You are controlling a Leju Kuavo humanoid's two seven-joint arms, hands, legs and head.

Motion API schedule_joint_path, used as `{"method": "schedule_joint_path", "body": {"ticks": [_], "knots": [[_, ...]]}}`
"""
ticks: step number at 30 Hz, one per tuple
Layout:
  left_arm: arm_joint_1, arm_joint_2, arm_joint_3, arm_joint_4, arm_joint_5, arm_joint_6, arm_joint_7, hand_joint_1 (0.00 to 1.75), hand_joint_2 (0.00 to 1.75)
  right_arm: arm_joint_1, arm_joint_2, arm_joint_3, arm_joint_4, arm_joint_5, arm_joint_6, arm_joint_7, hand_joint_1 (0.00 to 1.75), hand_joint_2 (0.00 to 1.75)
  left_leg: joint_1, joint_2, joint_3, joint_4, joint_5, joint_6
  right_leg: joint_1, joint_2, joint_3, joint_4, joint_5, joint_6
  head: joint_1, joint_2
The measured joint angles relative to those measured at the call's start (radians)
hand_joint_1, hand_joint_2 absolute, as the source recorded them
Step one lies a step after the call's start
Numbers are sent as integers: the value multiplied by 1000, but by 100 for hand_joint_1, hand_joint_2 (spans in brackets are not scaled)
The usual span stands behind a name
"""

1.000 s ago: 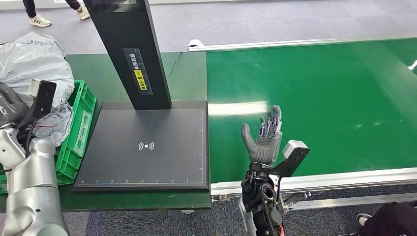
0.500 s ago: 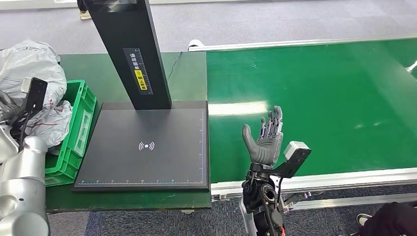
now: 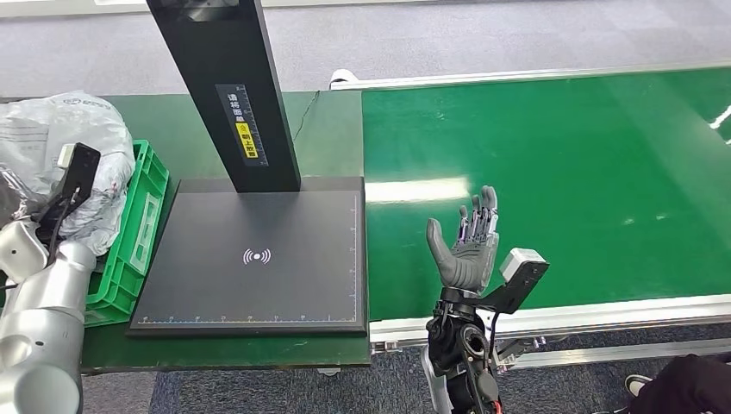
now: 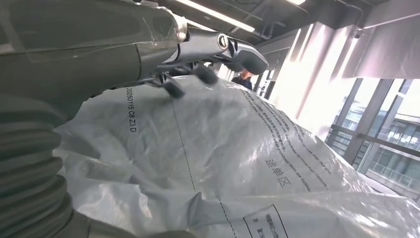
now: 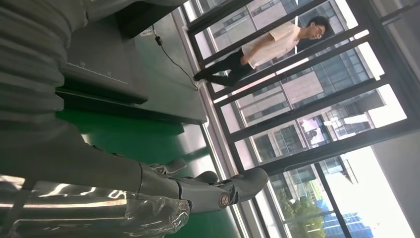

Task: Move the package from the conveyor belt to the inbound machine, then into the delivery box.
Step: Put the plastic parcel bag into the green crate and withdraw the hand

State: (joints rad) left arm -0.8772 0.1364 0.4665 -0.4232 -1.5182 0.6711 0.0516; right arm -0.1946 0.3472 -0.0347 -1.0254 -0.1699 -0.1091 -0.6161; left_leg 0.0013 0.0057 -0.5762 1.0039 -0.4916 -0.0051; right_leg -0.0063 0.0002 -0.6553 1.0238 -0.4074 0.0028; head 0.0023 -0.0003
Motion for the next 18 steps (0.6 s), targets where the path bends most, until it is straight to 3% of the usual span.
{"method": "schedule_joint_path", "body": {"ticks": [11,18], "knots": [[7,11,16,-20,103,20,-101,0,175,1,0,0,0,7,1,4,0,175,0,0,0,0,0,0,0,0,0,0,0,0,0,0],[69,1,131,-200,313,26,-402,0,175,-1,0,0,10,6,1,-9,0,175,0,1,0,0,0,0,0,0,-1,0,0,0,0,0]]}}
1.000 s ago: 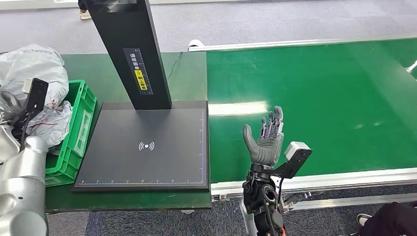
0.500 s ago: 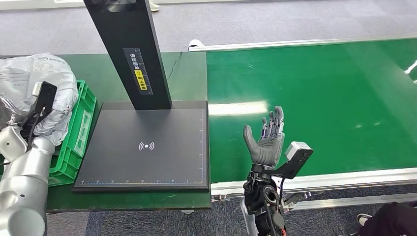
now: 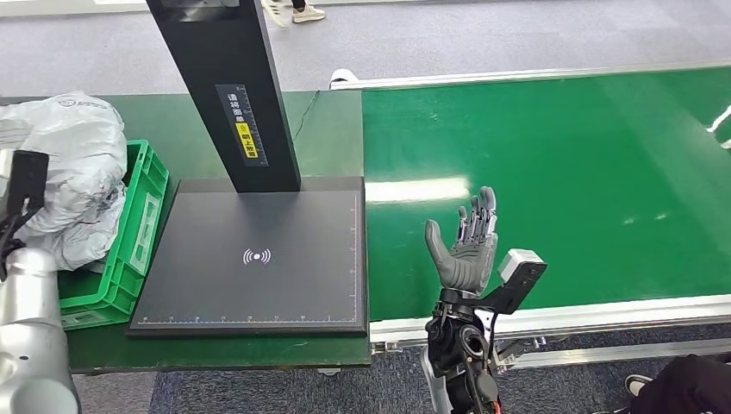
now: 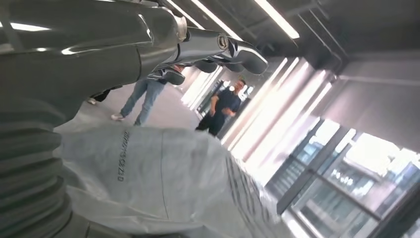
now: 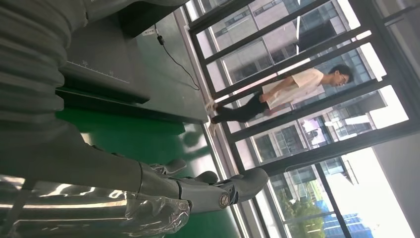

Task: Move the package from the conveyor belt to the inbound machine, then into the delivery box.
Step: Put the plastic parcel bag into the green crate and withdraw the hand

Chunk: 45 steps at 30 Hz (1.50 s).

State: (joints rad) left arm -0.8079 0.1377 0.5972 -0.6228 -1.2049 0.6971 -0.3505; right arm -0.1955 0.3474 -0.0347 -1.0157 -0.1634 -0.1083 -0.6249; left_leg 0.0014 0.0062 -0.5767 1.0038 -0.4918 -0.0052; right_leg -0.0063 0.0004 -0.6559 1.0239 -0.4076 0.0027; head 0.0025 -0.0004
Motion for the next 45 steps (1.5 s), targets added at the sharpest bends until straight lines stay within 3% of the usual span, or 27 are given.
{"method": "schedule_joint_path", "body": {"ticks": [3,5,8,12,15,31,34,36,41,45], "knots": [[31,-12,59,-65,114,0,-127,0,175,-1,0,0,2,-3,-1,-4,0,175,0,0,0,0,0,0,0,0,0,0,0,0,0,0],[70,-28,89,-115,274,0,-244,0,175,-1,0,0,3,-7,-1,-6,0,175,0,0,0,0,0,0,0,0,0,0,0,0,0,0],[190,-74,90,-244,523,1,-335,0,175,-2,0,-2,3,-11,-5,-7,0,175,-1,1,1,0,-1,0,-1,1,0,0,0,0,0,0],[375,-155,48,-456,650,1,-348,0,175,-2,0,-6,3,-11,-15,-6,0,175,-1,0,0,0,-2,0,-1,1,0,-1,-2,2,0,0],[456,-196,24,-566,665,1,-350,0,175,-2,0,-7,3,-11,-19,-5,0,175,-1,0,-1,0,-2,0,-1,1,0,-1,-2,2,0,0],[566,-268,-23,-746,671,1,-350,0,175,-2,0,-7,3,-11,-19,-4,0,175,0,0,0,0,-2,0,0,0,0,-1,-2,2,0,0],[628,-279,-90,-812,780,-16,-350,0,175,-2,0,-10,3,-11,-19,-4,0,175,-1,0,0,0,-2,1,0,0,0,-1,-2,2,0,0],[691,-294,-176,-863,858,-75,-348,0,175,0,-1,-15,3,-7,-19,-5,0,175,-1,-1,0,0,-3,1,-1,0,0,-2,-3,3,0,0],[832,-341,-459,-919,1036,-422,-340,0,175,30,-5,-9,-11,87,-9,-2,0,175,-1,-2,0,0,-6,4,-2,0,2,-2,-4,5,0,0],[887,-365,-568,-927,1110,-534,-347,0,175,64,-5,3,-33,153,-3,9,0,175,-1,-1,0,0,-7,4,-2,0,2,-2,-4,6,0,0]]}}
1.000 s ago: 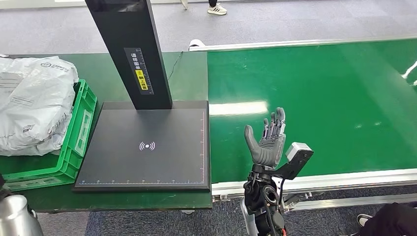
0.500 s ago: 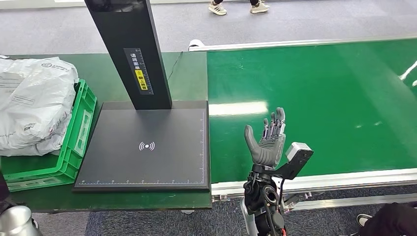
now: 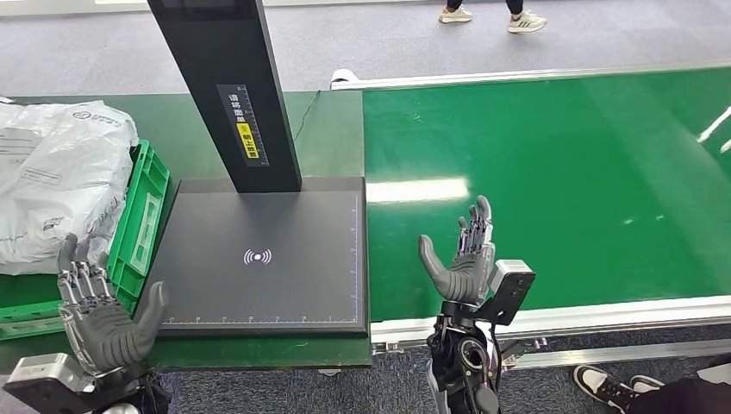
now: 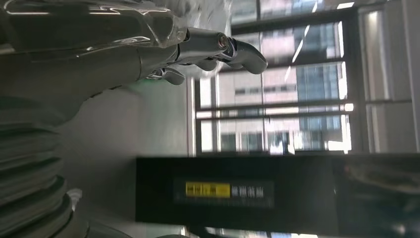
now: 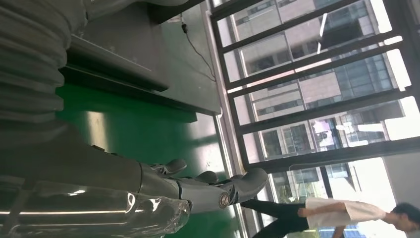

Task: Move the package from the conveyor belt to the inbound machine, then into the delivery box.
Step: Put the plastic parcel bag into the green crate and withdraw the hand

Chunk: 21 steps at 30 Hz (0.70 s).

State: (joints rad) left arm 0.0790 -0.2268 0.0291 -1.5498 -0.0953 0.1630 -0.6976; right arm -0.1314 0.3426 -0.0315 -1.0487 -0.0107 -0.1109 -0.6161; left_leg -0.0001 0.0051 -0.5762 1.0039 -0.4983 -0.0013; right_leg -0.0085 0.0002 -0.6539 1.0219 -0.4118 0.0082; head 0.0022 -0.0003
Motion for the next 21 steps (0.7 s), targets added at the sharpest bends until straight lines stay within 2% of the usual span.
{"method": "schedule_joint_path", "body": {"ticks": [3,7,13,21], "knots": [[29,-23,-24,-2,20,-96,12,0,175,33,2,21,-43,89,1,15,0,175,0,-1,0,0,0,0,1,0,0,0,-1,0,0,0],[52,-49,-48,12,-40,-137,30,0,175,81,7,68,-116,186,-12,46,0,175,0,0,0,0,-1,-1,1,0,0,0,-2,-1,0,0],[73,-52,-53,28,-100,-148,44,0,175,116,0,95,-130,196,-18,40,0,175,0,0,0,0,-1,-1,1,0,0,0,-2,-1,0,0],[78,-57,-46,36,-122,-176,61,0,175,113,-3,130,-89,198,1,37,0,175,0,-1,0,0,-1,-1,1,0,0,0,-2,-1,0,0]]}}
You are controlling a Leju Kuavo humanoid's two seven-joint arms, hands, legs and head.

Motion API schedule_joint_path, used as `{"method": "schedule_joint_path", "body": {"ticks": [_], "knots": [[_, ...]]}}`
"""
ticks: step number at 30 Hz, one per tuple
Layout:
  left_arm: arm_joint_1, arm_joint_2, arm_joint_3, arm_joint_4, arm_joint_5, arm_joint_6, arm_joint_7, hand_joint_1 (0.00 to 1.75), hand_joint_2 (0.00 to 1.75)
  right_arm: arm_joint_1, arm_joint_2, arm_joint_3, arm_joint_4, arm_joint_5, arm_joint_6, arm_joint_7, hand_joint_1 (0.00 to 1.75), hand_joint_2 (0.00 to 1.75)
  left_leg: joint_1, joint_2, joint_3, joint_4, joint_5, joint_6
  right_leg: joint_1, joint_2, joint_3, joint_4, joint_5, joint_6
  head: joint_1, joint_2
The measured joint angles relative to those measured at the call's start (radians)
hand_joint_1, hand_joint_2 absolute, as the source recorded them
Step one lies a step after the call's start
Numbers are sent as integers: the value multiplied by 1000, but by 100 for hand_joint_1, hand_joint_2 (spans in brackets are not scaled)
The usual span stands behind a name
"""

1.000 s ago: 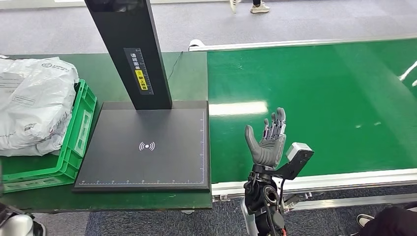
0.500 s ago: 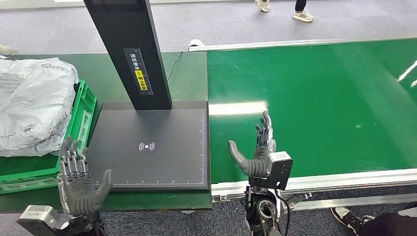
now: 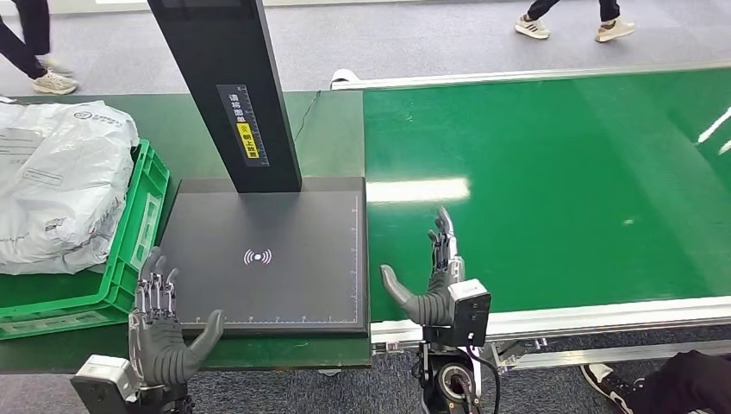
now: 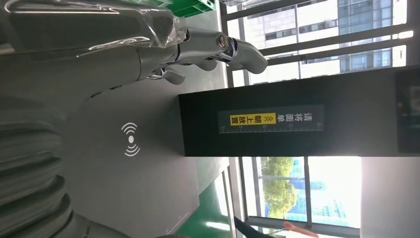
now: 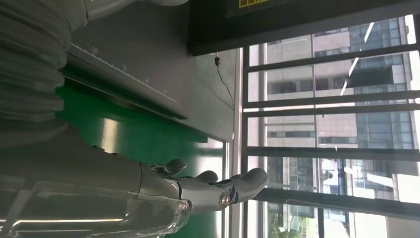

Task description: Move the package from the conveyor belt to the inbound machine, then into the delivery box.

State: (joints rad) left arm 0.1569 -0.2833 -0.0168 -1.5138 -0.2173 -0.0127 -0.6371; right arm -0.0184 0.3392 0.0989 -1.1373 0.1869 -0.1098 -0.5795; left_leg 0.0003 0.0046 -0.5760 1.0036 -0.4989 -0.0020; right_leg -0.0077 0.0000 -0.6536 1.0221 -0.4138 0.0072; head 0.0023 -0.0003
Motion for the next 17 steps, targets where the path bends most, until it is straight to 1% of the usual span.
{"method": "schedule_joint_path", "body": {"ticks": [17], "knots": [[-22,-2,2,50,-17,-5,-3,0,175,-3,-5,20,39,-5,23,0,0,175,0,0,0,0,0,0,0,0,0,0,0,0,0,0]]}}
